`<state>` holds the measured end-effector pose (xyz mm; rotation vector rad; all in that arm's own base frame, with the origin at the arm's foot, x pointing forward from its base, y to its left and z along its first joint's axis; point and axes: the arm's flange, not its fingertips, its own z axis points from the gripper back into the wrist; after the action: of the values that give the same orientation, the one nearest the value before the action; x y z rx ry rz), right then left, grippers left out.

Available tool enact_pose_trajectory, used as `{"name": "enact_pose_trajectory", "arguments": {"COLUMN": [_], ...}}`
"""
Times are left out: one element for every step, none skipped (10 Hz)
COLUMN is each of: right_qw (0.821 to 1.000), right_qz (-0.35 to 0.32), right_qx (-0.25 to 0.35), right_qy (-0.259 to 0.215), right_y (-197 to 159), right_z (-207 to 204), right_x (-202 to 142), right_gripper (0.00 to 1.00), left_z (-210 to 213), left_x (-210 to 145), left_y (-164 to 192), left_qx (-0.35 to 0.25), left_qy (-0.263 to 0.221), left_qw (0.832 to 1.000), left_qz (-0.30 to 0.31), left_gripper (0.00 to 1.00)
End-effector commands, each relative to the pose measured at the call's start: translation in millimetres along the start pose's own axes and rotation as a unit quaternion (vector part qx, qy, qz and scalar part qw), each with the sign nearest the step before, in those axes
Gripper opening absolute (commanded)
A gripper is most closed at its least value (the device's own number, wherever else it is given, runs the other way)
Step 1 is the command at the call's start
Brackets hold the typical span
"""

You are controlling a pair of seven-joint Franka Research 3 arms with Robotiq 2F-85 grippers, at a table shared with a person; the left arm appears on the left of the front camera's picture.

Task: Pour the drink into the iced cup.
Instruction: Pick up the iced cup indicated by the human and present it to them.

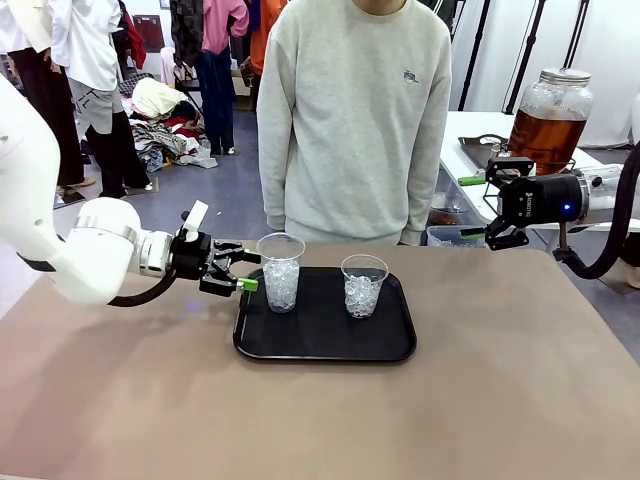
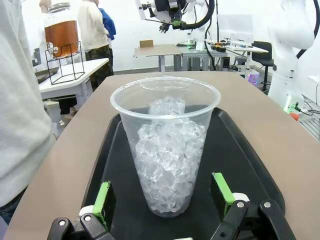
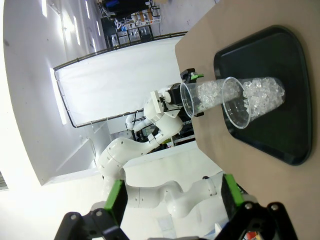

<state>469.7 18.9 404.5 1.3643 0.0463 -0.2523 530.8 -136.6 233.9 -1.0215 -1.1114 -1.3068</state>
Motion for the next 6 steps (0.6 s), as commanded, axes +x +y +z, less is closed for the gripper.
{"name": "enact_pose_trajectory", "arguments": {"right_qw": [1.000, 1.000, 1.000, 1.000, 1.000, 1.000], "right_qz": [0.000, 0.000, 0.000, 0.000, 0.000, 0.000], "right_qx": [0.000, 0.000, 0.000, 0.000, 0.000, 0.000], "right_qy": [-0.003, -0.003, -0.003, -0.003, -0.003, -0.003], "right_y": [0, 0, 0, 0, 0, 0], "right_z": [0, 0, 0, 0, 0, 0], "right_x": [0, 0, 0, 0, 0, 0], "right_gripper": [1.00, 1.00, 1.00, 1.00, 1.00, 1.00], "left_z": [-8, -10, -12, -14, -16, -19], "left_x": [3, 4, 4, 4, 3, 3], "left_y": [7, 8, 9, 11, 12, 12], "left_qx": [-0.002, -0.004, -0.001, 0.002, 0.003, 0.000], "left_qy": [-0.002, -0.001, -0.003, -0.004, -0.005, -0.007], "left_qw": [1.000, 1.000, 1.000, 1.000, 1.000, 1.000], "left_qz": [0.010, 0.012, 0.014, 0.019, 0.022, 0.024], "left_gripper": [1.00, 1.00, 1.00, 1.00, 1.00, 1.00]}}
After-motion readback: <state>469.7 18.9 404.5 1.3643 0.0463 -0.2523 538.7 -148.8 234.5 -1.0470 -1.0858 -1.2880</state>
